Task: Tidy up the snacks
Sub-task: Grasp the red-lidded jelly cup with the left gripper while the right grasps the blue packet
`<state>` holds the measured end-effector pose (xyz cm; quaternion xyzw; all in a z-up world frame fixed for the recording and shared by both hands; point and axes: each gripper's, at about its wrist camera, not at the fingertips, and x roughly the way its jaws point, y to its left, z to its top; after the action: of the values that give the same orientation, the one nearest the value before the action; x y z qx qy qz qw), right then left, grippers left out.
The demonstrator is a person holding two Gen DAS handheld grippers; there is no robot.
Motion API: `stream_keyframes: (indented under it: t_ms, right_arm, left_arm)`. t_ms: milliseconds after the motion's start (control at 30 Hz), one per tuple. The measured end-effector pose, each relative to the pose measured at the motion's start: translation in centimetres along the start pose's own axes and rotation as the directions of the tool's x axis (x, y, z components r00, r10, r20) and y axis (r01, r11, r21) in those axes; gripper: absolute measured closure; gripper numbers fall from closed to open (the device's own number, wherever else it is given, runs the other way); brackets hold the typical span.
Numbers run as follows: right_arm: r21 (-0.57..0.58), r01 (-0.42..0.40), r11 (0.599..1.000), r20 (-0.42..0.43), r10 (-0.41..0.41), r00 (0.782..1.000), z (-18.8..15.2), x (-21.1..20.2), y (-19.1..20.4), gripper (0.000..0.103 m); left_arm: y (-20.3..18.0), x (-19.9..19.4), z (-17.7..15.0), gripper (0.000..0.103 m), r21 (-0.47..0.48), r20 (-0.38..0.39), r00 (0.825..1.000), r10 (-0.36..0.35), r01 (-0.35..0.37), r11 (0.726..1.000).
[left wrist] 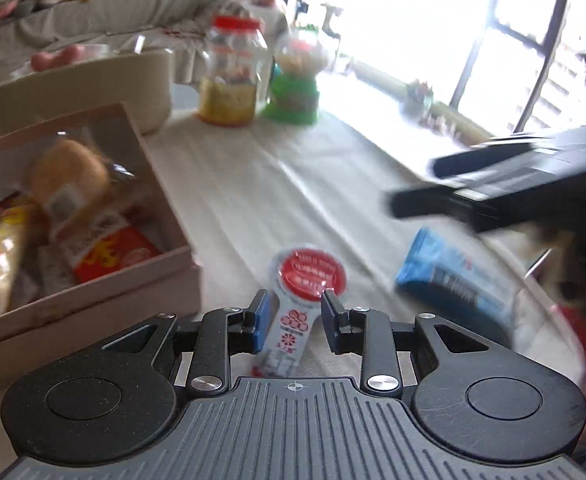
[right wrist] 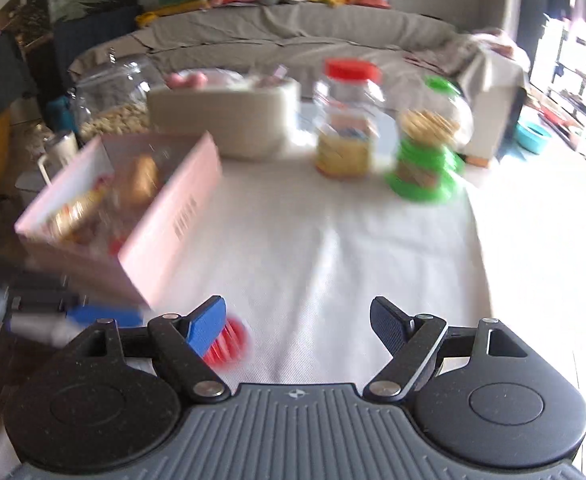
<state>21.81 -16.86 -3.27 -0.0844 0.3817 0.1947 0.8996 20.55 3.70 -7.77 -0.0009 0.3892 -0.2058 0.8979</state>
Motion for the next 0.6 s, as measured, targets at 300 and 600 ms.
stream_keyframes:
  t_ms: [300, 600]
  right_arm:
    - [0.083, 0.048, 0.995, -0.031, -0.046, 0.998, -8.9, -1.1, -4.4, 0.022]
    - [0.196, -0.012, 0.981, 0.067, -0.001, 0.998, -11.8, -1.3, -5.0, 0.014]
  left_arm:
    - [-2.7, 2.1, -0.1, 0.071, 0.027, -0.065, 0.992, 0.112, -0.111, 0.993]
    - [-3.5, 2.2, -0.6, 0.075, -0.008, -0.108, 0.99, 0.089, -0.091, 0.996]
